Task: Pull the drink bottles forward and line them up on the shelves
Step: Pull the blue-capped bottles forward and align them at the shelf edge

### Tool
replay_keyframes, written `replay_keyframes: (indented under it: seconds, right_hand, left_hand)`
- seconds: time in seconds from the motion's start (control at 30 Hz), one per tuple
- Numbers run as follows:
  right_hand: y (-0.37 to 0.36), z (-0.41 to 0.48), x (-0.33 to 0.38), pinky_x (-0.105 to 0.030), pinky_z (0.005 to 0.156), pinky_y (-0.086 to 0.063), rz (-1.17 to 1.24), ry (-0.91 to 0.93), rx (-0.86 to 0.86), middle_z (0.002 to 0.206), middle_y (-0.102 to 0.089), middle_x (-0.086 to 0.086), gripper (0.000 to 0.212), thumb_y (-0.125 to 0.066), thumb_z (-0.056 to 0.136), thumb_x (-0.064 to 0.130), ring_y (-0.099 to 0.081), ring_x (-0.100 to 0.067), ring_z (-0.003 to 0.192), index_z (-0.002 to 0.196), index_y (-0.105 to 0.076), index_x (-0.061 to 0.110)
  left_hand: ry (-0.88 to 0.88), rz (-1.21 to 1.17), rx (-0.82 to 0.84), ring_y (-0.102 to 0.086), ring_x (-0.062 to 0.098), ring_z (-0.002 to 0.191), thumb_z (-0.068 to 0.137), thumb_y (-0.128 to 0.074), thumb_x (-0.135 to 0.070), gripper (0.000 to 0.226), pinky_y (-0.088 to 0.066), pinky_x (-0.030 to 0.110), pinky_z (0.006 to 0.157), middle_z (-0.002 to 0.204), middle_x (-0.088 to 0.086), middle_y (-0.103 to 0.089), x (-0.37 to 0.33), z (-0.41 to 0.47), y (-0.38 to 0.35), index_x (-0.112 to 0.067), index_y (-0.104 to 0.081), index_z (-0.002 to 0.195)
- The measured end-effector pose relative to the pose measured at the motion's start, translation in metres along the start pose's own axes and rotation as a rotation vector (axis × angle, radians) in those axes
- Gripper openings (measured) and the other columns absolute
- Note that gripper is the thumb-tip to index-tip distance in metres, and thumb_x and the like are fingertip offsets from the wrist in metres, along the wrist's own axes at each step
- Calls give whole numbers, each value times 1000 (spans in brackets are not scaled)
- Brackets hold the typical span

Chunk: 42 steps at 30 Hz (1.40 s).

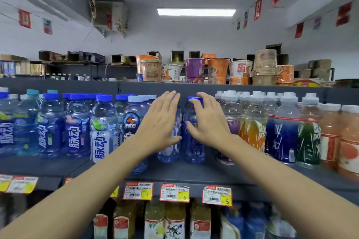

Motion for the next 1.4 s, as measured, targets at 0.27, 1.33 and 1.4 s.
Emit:
replay_keyframes:
  seconds: [0.27, 1.33, 1.4]
  right_hand:
    - [-10, 18, -10, -38, 104, -41, 73, -121, 134, 148, -35, -12, 84, -67, 87, 48, -41, -31, 132, 153, -29, 12]
    - [36, 42, -47, -29, 73, -43, 164, -97, 420, 118, -58, 0, 77, -78, 74, 66, -54, -14, 94, 127, -42, 24]
    - [31, 42, -45, -24, 64, -39, 205, -120, 403, 111, -57, 2, 76, -82, 71, 61, -52, -9, 86, 125, -43, 24]
  left_hand:
    - [132, -18, 155, 4, 35, 152, 78, -71, -64, 130, -3, 42, 124, 163, 22, 2, 3, 23, -21, 5, 10, 153]
    - [123, -440, 480, -42, 19, 117, 52, -89, -64, 113, -42, 35, 100, 132, 0, -38, 22, 63, 19, -21, -30, 139]
    - [123, -407, 465, -46, 20, 116, 53, -88, -65, 113, -45, 35, 98, 134, 3, -41, 14, 66, 17, -15, -33, 138]
Point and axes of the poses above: each hand's wrist, its own z-axis towards the middle knuckle, its own y-axis out of the back of the hand, x = y × z, the point moved 2 cm from there along z, towards the middle knuckle
